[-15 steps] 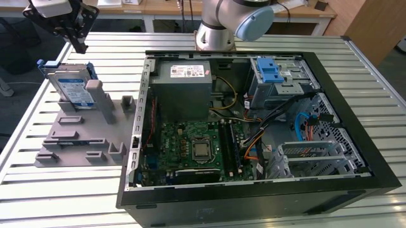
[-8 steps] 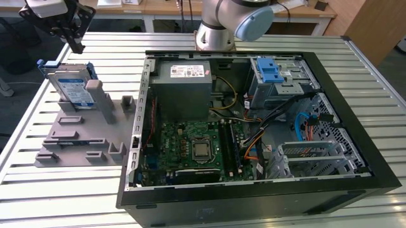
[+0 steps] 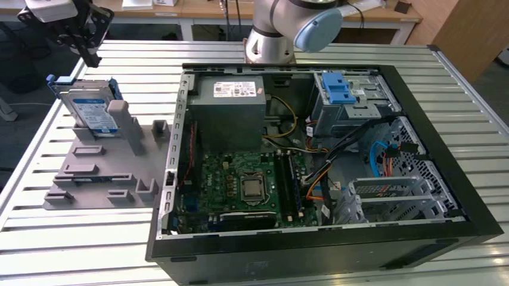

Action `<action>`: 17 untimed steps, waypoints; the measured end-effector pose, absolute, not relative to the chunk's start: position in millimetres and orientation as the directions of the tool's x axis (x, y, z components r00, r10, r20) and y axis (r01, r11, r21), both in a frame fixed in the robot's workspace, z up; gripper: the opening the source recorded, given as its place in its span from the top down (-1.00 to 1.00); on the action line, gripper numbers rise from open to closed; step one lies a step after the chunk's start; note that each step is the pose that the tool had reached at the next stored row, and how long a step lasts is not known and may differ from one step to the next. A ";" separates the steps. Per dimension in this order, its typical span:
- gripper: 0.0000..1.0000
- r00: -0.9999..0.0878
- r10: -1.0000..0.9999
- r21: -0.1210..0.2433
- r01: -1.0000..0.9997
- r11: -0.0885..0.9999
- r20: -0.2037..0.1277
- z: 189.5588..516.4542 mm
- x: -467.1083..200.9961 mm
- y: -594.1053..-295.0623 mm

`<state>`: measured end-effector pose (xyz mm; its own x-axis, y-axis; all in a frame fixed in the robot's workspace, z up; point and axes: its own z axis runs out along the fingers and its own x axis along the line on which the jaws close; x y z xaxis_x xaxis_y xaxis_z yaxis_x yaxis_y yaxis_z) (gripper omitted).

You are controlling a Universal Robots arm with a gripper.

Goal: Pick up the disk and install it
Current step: 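Reach for the disk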

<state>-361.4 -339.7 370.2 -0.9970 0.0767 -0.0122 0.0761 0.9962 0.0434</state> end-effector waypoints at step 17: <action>0.79 -0.997 0.077 0.043 0.076 0.996 -0.012 368.4 -378.4 -338.2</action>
